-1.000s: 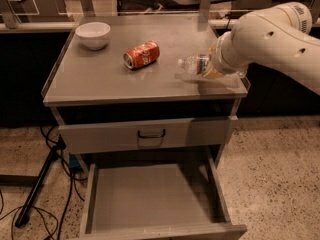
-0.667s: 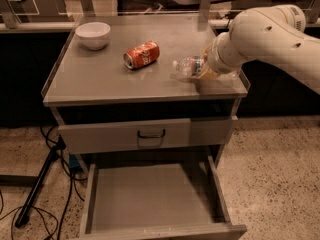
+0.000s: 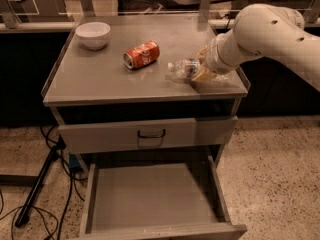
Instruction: Pick water bottle from middle drawer and place on counter
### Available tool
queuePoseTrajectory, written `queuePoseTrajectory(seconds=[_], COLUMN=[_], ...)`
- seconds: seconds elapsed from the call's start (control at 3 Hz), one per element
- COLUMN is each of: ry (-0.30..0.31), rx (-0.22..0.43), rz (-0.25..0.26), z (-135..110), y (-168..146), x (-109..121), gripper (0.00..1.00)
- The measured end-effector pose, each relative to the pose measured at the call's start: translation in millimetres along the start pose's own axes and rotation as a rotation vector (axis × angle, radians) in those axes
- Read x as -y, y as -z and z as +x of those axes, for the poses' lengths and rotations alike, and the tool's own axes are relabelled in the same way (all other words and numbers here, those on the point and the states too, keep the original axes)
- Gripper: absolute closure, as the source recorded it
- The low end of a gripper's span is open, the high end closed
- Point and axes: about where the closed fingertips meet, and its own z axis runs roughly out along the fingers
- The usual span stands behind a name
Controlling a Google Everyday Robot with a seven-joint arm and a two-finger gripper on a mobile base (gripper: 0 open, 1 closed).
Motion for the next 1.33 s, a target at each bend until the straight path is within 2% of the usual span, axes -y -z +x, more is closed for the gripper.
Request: queuePoseTrajectory(seconds=[0.33,0.67,1.33], ry=[-0.014,-0.018,-0.018], rx=[0.055,0.067,0.068], rz=[-0.045,-0.055,-0.055], z=[-9.7,-12.4,-12.4], y=[-5.3,-6.1,-6.2], x=[-5.7,-6.9,-7.0], gripper=[1.00,0.87,0.39])
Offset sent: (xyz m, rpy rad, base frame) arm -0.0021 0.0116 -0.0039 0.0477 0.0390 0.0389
